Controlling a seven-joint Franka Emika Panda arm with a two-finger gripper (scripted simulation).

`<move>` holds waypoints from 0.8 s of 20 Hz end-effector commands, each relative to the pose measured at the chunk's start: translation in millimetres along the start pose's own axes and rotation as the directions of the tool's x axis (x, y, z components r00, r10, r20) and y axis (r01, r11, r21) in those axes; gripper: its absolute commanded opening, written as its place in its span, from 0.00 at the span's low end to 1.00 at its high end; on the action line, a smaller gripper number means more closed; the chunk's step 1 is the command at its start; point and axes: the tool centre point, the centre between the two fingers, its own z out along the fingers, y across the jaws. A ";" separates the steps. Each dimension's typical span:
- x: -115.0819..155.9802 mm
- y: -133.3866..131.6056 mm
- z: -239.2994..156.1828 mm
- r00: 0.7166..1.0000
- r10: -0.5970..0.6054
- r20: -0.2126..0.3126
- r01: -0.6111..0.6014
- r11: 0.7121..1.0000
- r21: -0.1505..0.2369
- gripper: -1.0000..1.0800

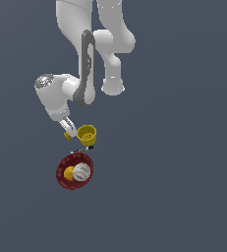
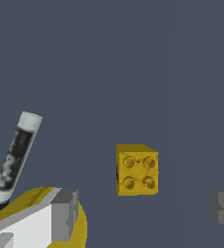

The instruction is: Pick up a designated object from a clutter of objects.

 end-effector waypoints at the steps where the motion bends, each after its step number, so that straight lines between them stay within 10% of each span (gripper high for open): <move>1: -0.3 0.4 4.9 1.000 0.001 0.000 -0.001 1.000 0.000 0.96; 15: -0.7 1.6 47.8 1.000 0.005 0.000 -0.005 1.000 0.000 0.96; 16: -0.7 1.6 47.8 1.000 0.005 0.000 -0.005 1.000 0.000 0.00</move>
